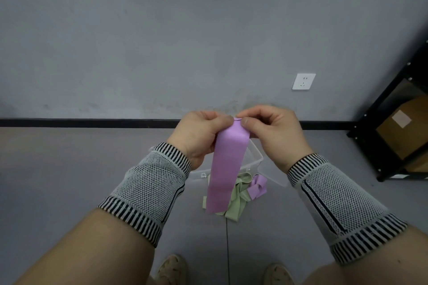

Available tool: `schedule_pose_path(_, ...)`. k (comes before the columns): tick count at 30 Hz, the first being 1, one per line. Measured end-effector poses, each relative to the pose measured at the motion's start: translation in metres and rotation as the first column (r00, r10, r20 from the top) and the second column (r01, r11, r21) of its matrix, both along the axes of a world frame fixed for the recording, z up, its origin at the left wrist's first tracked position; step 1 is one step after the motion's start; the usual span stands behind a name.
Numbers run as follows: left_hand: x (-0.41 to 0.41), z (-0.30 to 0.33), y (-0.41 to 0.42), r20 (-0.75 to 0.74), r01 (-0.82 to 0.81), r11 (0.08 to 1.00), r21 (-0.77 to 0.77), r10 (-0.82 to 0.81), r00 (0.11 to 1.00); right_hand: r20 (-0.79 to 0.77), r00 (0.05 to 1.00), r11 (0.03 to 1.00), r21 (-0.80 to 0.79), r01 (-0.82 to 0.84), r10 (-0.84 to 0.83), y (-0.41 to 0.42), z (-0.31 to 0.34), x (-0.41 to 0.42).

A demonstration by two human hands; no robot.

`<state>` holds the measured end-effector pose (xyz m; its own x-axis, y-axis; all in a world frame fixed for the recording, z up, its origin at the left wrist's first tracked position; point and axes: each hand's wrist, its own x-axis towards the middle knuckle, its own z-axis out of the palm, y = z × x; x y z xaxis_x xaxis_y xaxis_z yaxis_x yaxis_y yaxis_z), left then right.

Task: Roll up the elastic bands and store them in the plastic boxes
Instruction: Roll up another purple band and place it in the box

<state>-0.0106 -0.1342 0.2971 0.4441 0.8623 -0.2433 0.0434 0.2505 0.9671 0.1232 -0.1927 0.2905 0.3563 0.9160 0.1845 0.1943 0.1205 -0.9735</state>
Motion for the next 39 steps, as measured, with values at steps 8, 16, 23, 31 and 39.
schedule_pose_path(8, 0.0033, -0.0019, -0.0027, -0.005, -0.045, 0.987, 0.152, 0.046, 0.999, -0.091, 0.996, 0.998, -0.057, 0.01, -0.016, -0.0001, -0.0004, 0.0015)
schedule_pose_path(16, 0.0018, -0.0019, -0.0028, 0.038, -0.024, 0.99, 0.137, 0.019, 0.999, -0.058, 0.998, 0.998, -0.066, 0.024, -0.028, 0.002, 0.0001, 0.0012)
schedule_pose_path(23, 0.0011, 0.001, -0.0029, 0.042, -0.011, 0.997, 0.075, 0.008, 0.999, -0.113, 0.994, 0.995, -0.102, -0.011, -0.001, 0.0028, 0.0013, 0.0012)
schedule_pose_path(31, 0.0003, 0.0026, -0.0038, 0.071, 0.001, 1.0, 0.027, -0.003, 0.997, -0.315, 0.946, 0.989, -0.098, -0.113, 0.076, 0.0029, 0.0046, 0.0021)
schedule_pose_path(39, -0.0001, 0.0045, -0.0039, 0.103, 0.037, 0.999, 0.007, -0.038, 0.994, -0.453, 0.881, 0.969, -0.127, -0.212, 0.134, 0.0035, 0.0062, 0.007)
